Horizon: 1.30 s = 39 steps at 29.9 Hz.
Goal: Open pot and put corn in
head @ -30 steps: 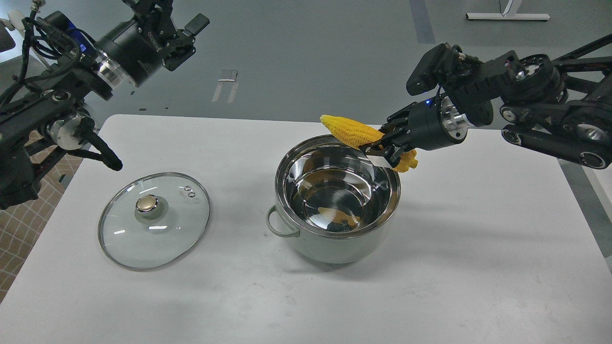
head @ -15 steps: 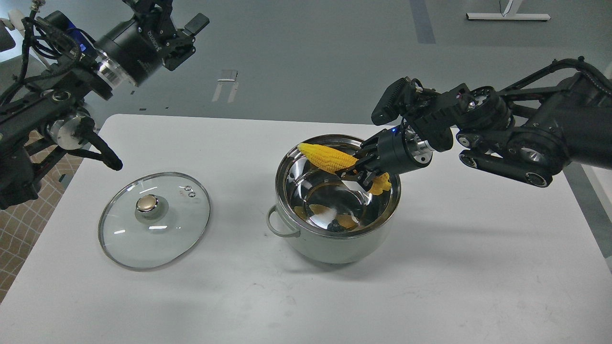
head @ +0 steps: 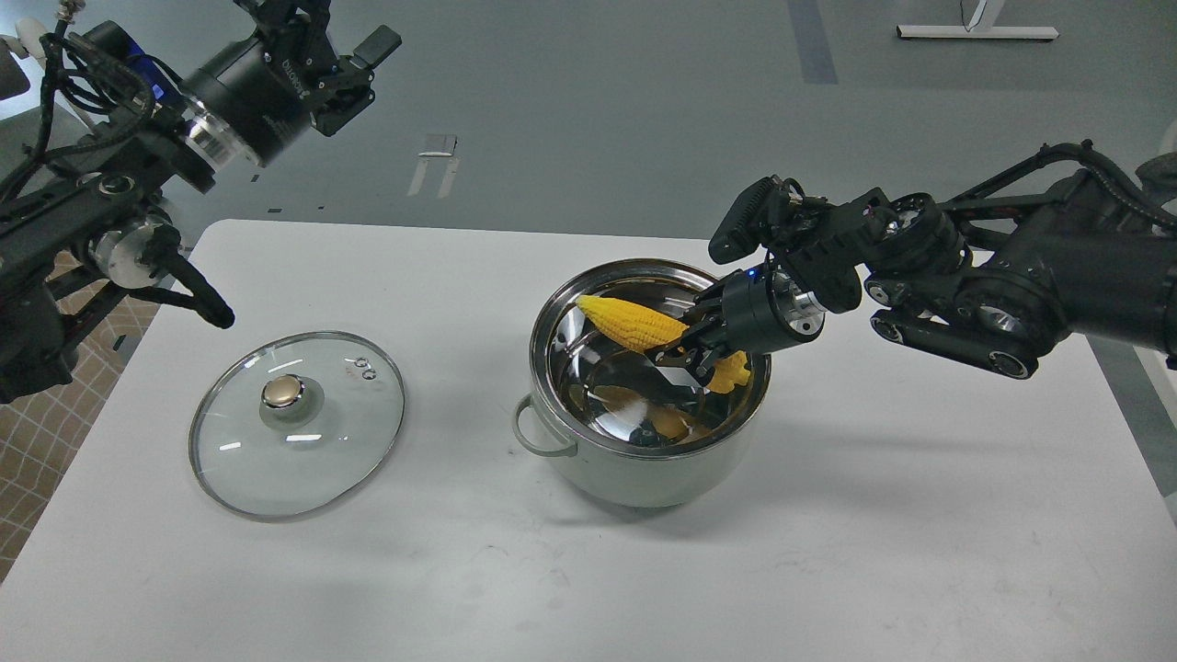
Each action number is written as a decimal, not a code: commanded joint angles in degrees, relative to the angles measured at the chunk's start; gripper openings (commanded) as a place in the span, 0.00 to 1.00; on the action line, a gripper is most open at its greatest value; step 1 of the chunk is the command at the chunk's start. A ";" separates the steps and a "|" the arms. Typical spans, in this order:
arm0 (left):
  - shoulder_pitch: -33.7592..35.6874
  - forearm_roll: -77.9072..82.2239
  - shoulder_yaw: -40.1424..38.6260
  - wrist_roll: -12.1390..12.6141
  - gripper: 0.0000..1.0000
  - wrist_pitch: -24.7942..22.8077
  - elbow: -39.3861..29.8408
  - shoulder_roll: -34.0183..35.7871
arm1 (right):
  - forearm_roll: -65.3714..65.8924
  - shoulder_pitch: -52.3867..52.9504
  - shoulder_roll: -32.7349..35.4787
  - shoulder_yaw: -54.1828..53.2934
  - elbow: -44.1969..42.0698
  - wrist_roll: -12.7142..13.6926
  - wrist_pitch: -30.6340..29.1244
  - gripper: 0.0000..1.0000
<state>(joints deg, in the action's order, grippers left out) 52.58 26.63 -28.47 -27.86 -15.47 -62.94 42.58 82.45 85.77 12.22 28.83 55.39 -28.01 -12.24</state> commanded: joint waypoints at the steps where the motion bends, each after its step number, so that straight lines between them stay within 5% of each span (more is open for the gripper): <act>1: 0.07 0.00 0.08 0.00 0.98 0.00 0.01 0.05 | -0.01 -0.78 -1.23 0.00 -1.16 0.01 0.20 0.37; 22: -0.02 0.00 -0.01 0.00 0.98 0.00 -0.08 0.13 | -0.18 -0.96 -1.85 0.00 -1.60 0.01 0.20 0.83; 32: -0.02 0.00 -0.01 0.00 0.98 0.00 -0.08 0.13 | -1.58 2.64 0.78 -2.28 -1.78 0.01 0.72 0.88; 39: -0.11 -0.18 -0.01 -0.14 0.98 0.87 0.01 0.13 | -13.96 7.13 6.58 -8.42 -5.02 0.01 0.81 0.99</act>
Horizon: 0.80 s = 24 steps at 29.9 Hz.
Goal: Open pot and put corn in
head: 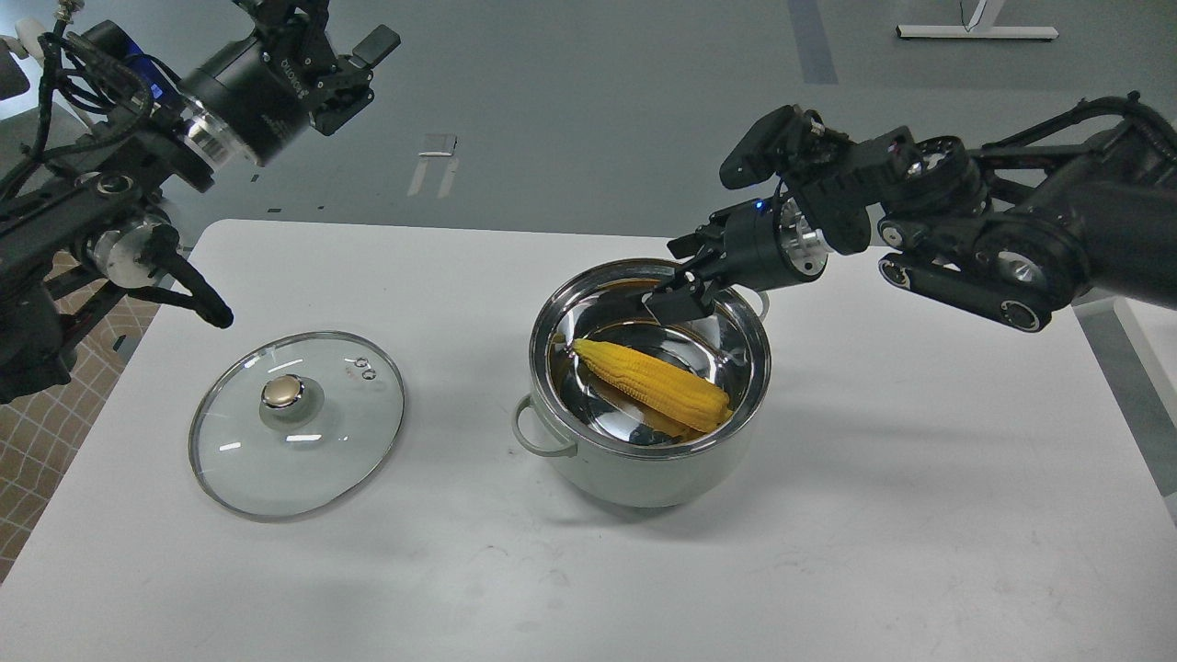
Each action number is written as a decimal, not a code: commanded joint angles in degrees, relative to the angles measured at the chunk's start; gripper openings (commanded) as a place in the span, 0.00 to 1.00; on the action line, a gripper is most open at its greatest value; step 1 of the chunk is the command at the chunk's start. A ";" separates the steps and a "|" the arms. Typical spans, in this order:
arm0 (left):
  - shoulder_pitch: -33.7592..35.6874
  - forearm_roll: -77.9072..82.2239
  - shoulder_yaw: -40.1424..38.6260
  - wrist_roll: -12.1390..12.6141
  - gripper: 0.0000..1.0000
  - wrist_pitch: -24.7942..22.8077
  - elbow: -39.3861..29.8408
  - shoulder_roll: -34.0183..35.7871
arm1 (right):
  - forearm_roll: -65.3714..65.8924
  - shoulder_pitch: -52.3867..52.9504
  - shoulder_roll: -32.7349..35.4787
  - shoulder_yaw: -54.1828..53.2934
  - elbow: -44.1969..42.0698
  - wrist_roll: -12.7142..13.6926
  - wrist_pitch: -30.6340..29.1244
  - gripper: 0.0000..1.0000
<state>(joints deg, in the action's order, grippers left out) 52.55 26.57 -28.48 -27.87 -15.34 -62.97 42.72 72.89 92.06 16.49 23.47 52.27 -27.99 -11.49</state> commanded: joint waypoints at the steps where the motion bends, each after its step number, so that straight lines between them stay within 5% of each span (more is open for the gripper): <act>1: -0.08 -0.11 -0.08 -0.13 0.98 1.01 0.05 0.00 | -5.12 0.84 2.93 -4.21 -2.35 -0.01 0.07 0.99; 9: -1.31 -0.90 -2.80 -0.13 0.98 0.84 2.06 -2.46 | -21.19 -8.54 10.57 -20.63 -4.29 -0.01 4.72 1.00; 18: -1.75 -1.17 -3.16 -0.13 0.98 -0.48 9.54 -8.18 | -22.27 -22.10 10.40 -38.23 -6.57 -0.01 11.84 1.00; 24: -1.93 -5.47 -6.50 -0.13 0.98 -8.64 22.01 -15.64 | -24.28 -31.93 5.57 -53.08 -8.59 -0.01 11.06 1.00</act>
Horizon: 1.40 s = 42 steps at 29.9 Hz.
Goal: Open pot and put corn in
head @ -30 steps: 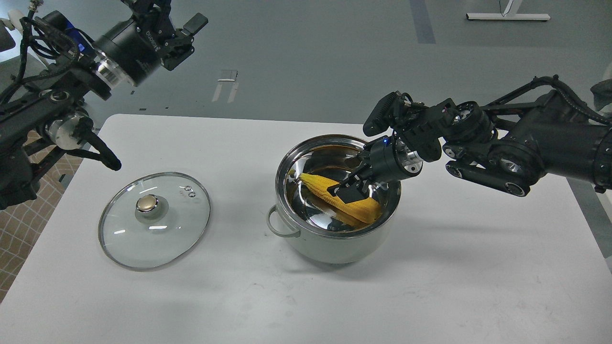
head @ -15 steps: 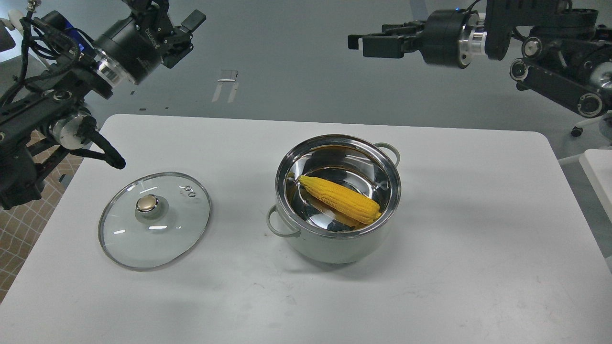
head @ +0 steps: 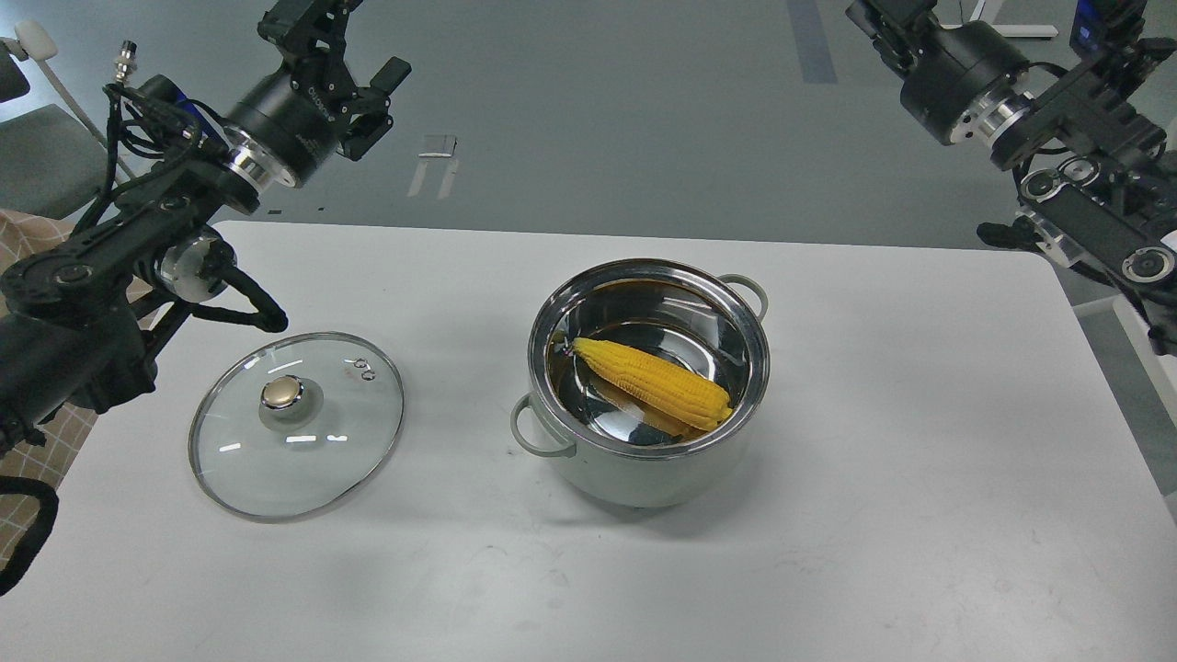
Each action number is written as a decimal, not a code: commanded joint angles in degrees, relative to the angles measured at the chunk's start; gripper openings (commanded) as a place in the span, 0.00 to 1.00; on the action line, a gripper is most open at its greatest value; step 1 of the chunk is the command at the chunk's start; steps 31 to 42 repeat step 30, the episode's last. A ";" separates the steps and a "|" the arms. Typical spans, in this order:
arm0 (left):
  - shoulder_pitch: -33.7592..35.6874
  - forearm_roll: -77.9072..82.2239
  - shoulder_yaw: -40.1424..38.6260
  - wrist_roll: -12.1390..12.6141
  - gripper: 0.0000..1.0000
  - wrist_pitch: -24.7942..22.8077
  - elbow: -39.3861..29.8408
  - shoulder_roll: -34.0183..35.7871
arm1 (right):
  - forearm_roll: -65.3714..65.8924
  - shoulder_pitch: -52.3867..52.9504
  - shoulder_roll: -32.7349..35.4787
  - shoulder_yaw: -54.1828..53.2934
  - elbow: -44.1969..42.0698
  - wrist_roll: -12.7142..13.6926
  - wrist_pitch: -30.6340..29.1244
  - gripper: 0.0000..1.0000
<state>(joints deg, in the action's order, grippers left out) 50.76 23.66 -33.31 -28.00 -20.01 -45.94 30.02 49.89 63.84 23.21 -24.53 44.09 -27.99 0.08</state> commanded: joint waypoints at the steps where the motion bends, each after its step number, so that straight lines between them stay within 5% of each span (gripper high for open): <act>1: -0.13 -3.18 -2.02 0.00 0.98 -5.38 6.11 -3.47 | -1.89 -4.60 -1.23 -6.14 -0.41 -0.01 -0.60 1.00; 13: -3.29 -5.47 -2.73 0.00 0.98 -7.99 10.70 -8.49 | -25.80 -16.46 -3.17 -20.03 -4.80 -0.01 -15.45 1.00; 42: -4.09 -5.47 -2.64 0.00 0.98 -7.99 4.98 -8.14 | -29.32 -22.36 -6.59 -28.12 -4.10 -0.01 -18.62 1.00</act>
